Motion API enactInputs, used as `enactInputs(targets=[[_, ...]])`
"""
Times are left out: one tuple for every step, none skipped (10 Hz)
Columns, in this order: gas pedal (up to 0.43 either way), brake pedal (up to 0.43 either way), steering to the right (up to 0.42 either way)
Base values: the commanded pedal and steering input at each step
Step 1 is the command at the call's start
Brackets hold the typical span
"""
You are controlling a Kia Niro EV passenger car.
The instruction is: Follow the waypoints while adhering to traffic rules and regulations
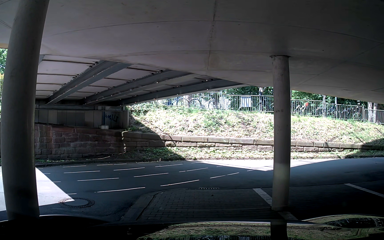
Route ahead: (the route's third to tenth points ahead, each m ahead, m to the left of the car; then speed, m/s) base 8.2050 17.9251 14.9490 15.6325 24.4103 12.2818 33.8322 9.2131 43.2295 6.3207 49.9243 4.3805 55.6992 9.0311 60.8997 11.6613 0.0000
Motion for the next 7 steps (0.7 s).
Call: enactInputs(targets=[[0.0,0.0,0.107],[0.0,0.0,0.107],[0.0,0.0,0.107],[0.0,0.0,0.107],[0.0,0.0,0.107],[0.0,0.0,0.109],[0.0,0.0,0.115]])
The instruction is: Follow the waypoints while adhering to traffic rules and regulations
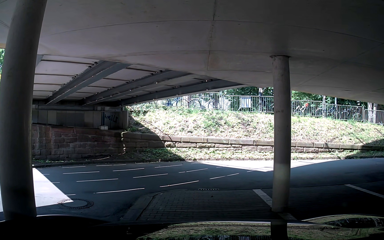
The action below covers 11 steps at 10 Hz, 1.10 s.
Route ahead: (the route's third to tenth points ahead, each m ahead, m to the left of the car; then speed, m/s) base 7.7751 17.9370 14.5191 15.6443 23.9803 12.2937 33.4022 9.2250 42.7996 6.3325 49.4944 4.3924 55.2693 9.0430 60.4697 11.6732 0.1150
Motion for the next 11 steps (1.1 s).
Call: enactInputs(targets=[[0.0,0.0,0.13],[0.0,0.0,0.154],[0.0,0.0,0.171],[0.0,0.0,0.194],[0.0,0.0,0.211],[0.0,0.0,0.213],[0.0,0.0,0.221],[0.0,0.0,0.245],[0.0,0.0,0.275],[0.0,0.0,0.306],[0.0,0.0,0.337]])
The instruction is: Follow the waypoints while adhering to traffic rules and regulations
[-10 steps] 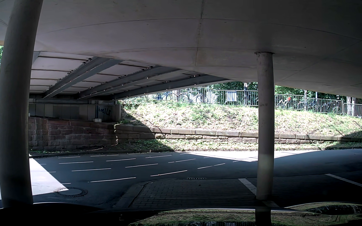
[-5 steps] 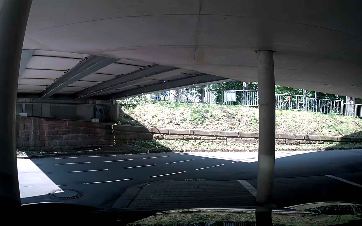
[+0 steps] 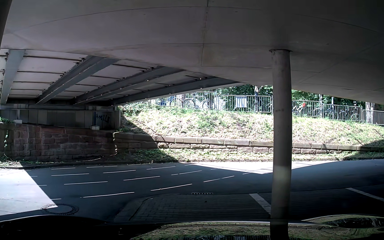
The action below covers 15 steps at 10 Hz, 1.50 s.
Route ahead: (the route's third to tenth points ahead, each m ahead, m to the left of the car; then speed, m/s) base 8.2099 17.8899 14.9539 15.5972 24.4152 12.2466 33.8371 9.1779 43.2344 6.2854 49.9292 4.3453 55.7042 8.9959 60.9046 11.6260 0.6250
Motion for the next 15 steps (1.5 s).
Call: enactInputs(targets=[[0.0,0.0,0.346],[0.0,0.0,0.336],[0.0,0.0,0.312],[0.0,0.0,0.286],[0.0,0.0,0.26],[0.0,0.0,0.227],[0.0,0.0,0.193],[0.0,0.0,0.157],[0.0,0.0,0.109],[0.0,0.0,0.056],[0.0,0.0,0.003],[0.0,0.0,-0.073],[0.0,0.0,-0.138],[0.0,0.0,-0.189],[0.0,0.0,-0.252]])
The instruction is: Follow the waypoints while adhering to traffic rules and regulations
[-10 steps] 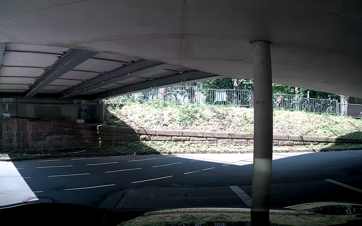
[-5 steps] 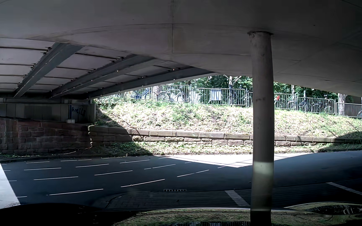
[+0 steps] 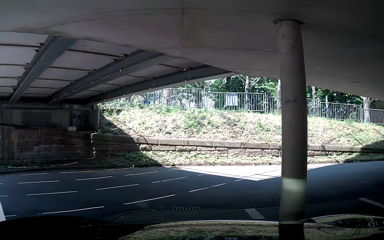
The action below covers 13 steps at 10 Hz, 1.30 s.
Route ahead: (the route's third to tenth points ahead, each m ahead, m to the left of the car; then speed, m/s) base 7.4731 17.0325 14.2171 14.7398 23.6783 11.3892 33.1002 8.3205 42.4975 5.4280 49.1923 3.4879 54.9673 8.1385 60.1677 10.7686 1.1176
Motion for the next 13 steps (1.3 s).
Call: enactInputs(targets=[[0.0,0.0,-0.32],[0.0,0.0,-0.371],[0.0,0.0,-0.435],[0.0,0.0,-0.49],[0.0,0.0,-0.535],[0.0,0.0,-0.581],[0.0,0.0,-0.609],[0.0,0.0,-0.614],[0.0,0.0,-0.606],[0.0,0.0,-0.591],[0.0,0.006,-0.574],[0.0,0.024,-0.553],[0.0,0.043,-0.518]])
